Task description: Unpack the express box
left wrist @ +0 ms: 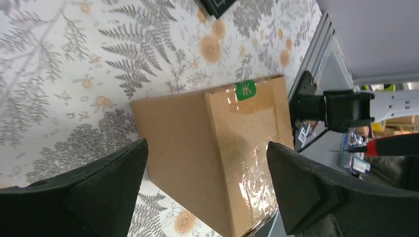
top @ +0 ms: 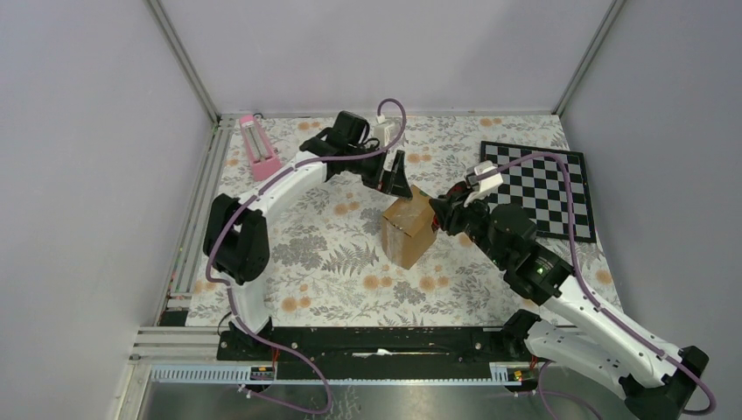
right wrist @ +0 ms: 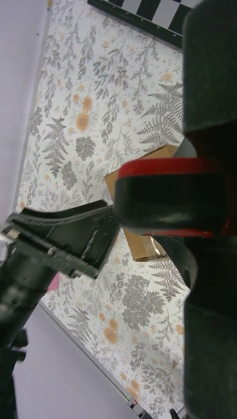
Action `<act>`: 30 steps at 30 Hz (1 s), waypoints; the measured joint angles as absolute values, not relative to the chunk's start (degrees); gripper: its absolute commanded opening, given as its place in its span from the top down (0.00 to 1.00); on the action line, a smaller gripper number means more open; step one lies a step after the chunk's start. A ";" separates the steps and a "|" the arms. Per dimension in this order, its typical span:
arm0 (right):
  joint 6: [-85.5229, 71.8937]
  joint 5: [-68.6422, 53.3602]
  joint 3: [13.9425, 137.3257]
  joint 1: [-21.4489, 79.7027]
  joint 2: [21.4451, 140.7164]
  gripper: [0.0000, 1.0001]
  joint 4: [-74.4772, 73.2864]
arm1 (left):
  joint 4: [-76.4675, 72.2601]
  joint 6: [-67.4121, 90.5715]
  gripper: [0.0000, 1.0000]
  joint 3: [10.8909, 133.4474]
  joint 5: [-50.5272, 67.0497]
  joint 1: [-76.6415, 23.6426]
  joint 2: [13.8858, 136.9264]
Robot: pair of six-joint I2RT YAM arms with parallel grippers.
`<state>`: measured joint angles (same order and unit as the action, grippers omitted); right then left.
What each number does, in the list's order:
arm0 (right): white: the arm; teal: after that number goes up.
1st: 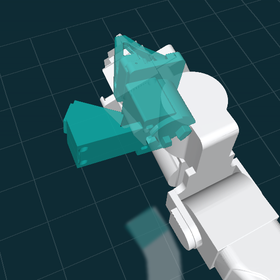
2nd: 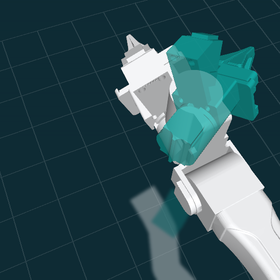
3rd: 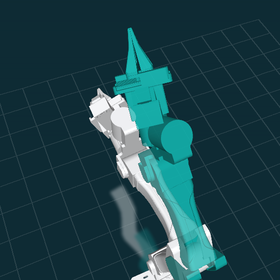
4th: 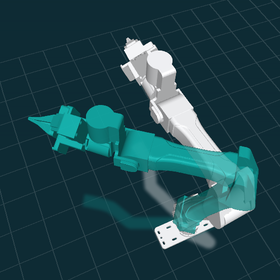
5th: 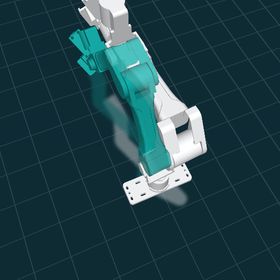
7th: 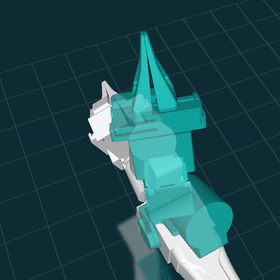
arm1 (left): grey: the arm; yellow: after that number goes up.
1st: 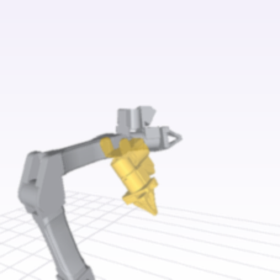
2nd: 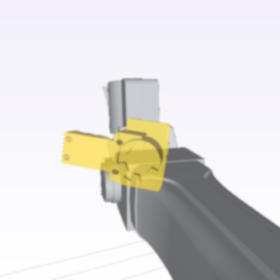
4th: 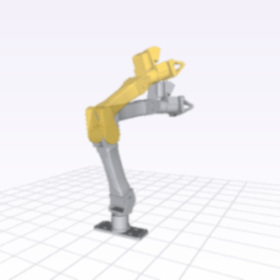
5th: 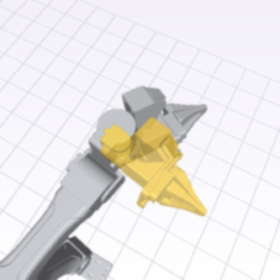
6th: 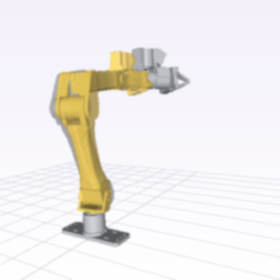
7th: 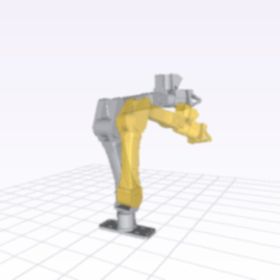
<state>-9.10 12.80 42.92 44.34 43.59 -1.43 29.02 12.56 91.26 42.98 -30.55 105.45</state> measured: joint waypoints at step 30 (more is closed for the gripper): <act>2.68 4.40 34.39 52.60 51.33 1.00 25.34 | 15.18 27.16 0.17 75.31 43.79 -35.03 101.30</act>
<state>2.68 4.40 34.39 52.60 51.33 25.34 15.18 27.16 75.31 43.79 -35.03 101.30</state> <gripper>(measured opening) 0.307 0.848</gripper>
